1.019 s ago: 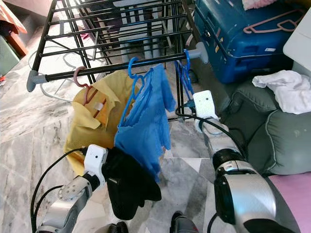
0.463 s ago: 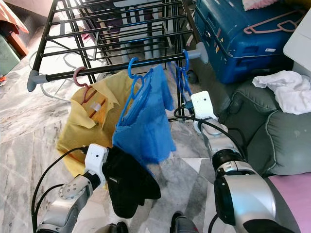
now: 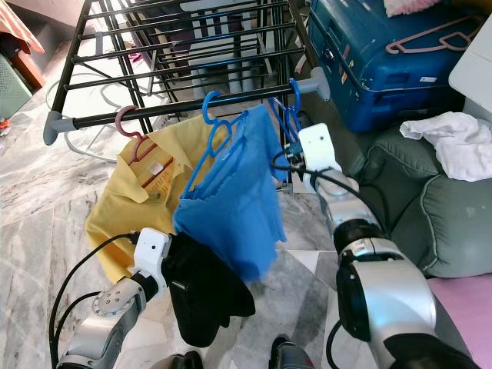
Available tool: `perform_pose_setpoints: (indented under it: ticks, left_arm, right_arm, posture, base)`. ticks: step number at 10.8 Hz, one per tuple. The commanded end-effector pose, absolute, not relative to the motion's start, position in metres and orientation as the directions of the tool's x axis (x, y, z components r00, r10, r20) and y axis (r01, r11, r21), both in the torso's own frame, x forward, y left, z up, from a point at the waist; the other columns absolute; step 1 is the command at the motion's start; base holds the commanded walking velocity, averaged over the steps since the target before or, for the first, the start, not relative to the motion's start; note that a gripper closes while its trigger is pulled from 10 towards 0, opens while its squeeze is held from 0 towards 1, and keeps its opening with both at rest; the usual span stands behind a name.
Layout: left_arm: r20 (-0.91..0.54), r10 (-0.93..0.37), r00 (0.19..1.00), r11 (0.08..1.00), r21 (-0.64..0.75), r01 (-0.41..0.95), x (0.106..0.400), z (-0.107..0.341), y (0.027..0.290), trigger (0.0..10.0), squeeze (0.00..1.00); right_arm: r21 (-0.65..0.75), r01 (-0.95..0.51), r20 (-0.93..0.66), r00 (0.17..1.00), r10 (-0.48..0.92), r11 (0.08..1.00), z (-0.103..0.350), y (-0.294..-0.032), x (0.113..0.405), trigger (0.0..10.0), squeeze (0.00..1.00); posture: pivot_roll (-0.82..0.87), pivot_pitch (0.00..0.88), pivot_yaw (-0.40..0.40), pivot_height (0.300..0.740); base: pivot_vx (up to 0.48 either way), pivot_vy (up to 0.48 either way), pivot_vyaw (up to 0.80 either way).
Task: Hang hanger
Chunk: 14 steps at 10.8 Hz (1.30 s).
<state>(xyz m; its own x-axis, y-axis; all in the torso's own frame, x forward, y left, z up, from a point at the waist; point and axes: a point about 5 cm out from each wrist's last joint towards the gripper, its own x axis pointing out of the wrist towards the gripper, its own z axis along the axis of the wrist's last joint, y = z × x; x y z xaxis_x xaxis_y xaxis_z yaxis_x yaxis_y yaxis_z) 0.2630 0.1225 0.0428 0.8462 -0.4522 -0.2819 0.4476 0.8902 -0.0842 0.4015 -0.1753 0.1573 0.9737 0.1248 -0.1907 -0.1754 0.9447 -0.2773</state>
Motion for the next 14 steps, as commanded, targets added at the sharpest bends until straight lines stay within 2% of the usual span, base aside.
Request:
perform_pose_setpoints:
  ticks: [1, 3, 4, 5, 6, 14]
  left_arm:
    - [-0.288, -0.446, 0.848, 0.892, -0.067, 0.446, 0.261, 0.043, 0.128, 10.0, 0.00]
    - [-0.296, -0.445, 0.845, 0.892, -0.068, 0.446, 0.258, 0.041, 0.128, 10.0, 0.00]
    - [-0.299, -0.446, 0.844, 0.892, -0.068, 0.448, 0.258, 0.040, 0.128, 10.0, 0.00]
    - [-0.302, -0.449, 0.841, 0.890, -0.068, 0.451, 0.257, 0.040, 0.128, 10.0, 0.00]
    - [-0.305, -0.452, 0.838, 0.888, -0.067, 0.454, 0.257, 0.040, 0.128, 10.0, 0.00]
    - [-0.310, -0.458, 0.833, 0.885, -0.072, 0.460, 0.257, 0.039, 0.124, 10.0, 0.00]
  right_arm:
    - [-0.288, -0.181, -0.203, 0.971, 0.125, 0.941, 0.160, -0.173, 0.403, 10.0, 1.00]
    - [-0.295, -0.177, -0.223, 0.968, 0.113, 0.939, 0.157, -0.176, 0.402, 10.0, 1.00]
    - [-0.289, -0.174, -0.229, 0.967, 0.108, 0.941, 0.156, -0.177, 0.402, 10.0, 0.74]
    - [-0.236, -0.164, -0.231, 0.967, 0.109, 0.958, 0.156, -0.177, 0.402, 10.0, 0.00]
    - [-0.213, -0.158, -0.217, 0.970, 0.111, 0.964, 0.160, -0.176, 0.404, 0.0, 0.00]
    - [-0.220, -0.171, -0.208, 0.970, 0.125, 0.961, 0.163, -0.174, 0.405, 0.0, 0.00]
  posture:
    - [-0.10, 0.151, 0.114, 0.740]
    - [-0.09, 0.156, 0.114, 0.740]
    - [-0.09, 0.157, 0.115, 0.740]
    - [-0.10, 0.158, 0.117, 0.740]
    - [-0.09, 0.157, 0.117, 0.740]
    - [-0.10, 0.152, 0.109, 0.740]
  base:
    - [0.000, 0.000, 0.00]
    - [0.000, 0.000, 0.00]
    - [0.000, 0.000, 0.00]
    - [0.000, 0.000, 0.00]
    - [0.000, 0.000, 0.00]
    - [0.000, 0.000, 0.00]
